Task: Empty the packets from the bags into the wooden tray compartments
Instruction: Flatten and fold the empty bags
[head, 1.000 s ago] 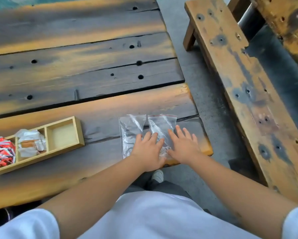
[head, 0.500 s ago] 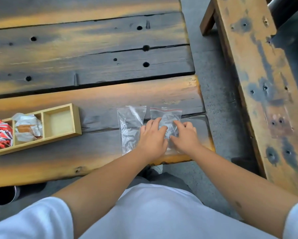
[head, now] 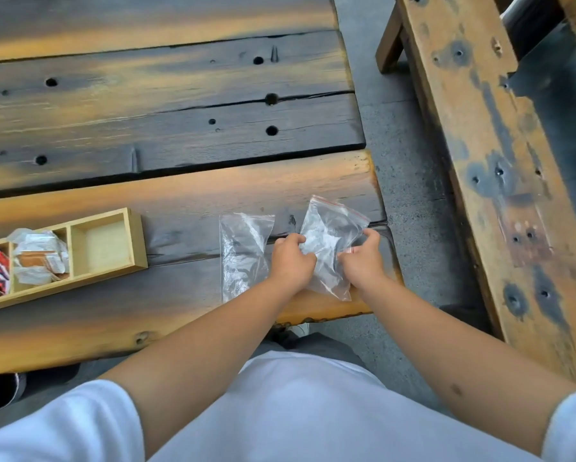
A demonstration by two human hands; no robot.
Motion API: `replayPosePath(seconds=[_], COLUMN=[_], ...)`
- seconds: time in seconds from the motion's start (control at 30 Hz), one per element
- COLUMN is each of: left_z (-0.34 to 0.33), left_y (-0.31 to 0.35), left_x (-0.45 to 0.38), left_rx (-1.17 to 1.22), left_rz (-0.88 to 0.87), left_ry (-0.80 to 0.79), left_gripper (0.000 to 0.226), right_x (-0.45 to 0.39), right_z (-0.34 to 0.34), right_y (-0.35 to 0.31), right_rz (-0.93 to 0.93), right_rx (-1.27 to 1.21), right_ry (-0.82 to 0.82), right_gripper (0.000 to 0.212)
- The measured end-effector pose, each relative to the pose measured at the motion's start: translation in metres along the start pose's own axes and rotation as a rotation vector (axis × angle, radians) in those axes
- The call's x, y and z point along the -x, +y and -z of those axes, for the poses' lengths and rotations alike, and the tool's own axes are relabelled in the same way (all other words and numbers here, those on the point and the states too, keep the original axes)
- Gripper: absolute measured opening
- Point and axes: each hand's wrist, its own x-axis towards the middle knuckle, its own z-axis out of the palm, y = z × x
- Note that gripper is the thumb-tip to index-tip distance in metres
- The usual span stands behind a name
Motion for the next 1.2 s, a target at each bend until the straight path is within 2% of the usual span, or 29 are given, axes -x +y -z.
replayPosePath(seconds=[0.1, 0.2, 0.3, 0.37, 0.47, 0.53, 0.57, 0.63, 0.7, 0.93, 1.2], left_z=[0.0, 0.004, 0.013, 0.023, 0.04, 0.053, 0.061, 0.076, 0.092, 0.124, 0.123], left_y=[0.003, 0.009, 0.01, 0.009, 0.005, -0.001, -0.004, -0.012, -0.021, -0.073, -0.101], left_x=[-0.003, -0.001, 0.001, 0.006, 0.016, 0.023, 0.026, 0.033, 0.041, 0.049, 0.026], left_rx=[0.101, 0.242, 0.344, 0.342, 0.361, 0.382, 0.376, 0.395, 0.43, 0.601, 0.747], left_rz=[0.049, 0.082, 0.082, 0.053, 0.039, 0.034, 0.024, -0.01, -0.006, 0.13, 0.266], left_ry=[-0.006, -0.021, -0.042, -0.036, -0.037, -0.057, -0.074, -0.074, -0.038, 0.082, 0.022], left_gripper=[0.059, 0.063, 0.053, 0.045, 0.06, 0.064, 0.056, 0.039, 0.035, 0.023, 0.014], right_x=[0.002, 0.012, 0.02, 0.024, 0.038, 0.047, 0.05, 0.054, 0.058, 0.071, 0.062], right_z=[0.008, 0.02, 0.03, 0.03, 0.027, 0.022, 0.018, 0.009, -0.003, -0.059, -0.098], right_y=[-0.003, -0.009, -0.011, -0.014, -0.025, -0.033, -0.036, -0.04, -0.044, -0.045, -0.043], right_rz=[-0.121, -0.137, -0.083, -0.057, -0.044, -0.03, -0.009, 0.047, 0.052, 0.096, 0.132], right_rx=[-0.222, -0.376, -0.332, -0.318, -0.408, -0.443, -0.454, -0.417, -0.359, -0.114, 0.074], right_ry=[-0.078, -0.138, -0.237, -0.258, -0.332, -0.38, -0.413, -0.492, -0.531, -0.491, -0.421], right_gripper=[0.063, 0.06, 0.034, 0.038, 0.046, 0.042, 0.037, 0.023, 0.043, 0.021, 0.03])
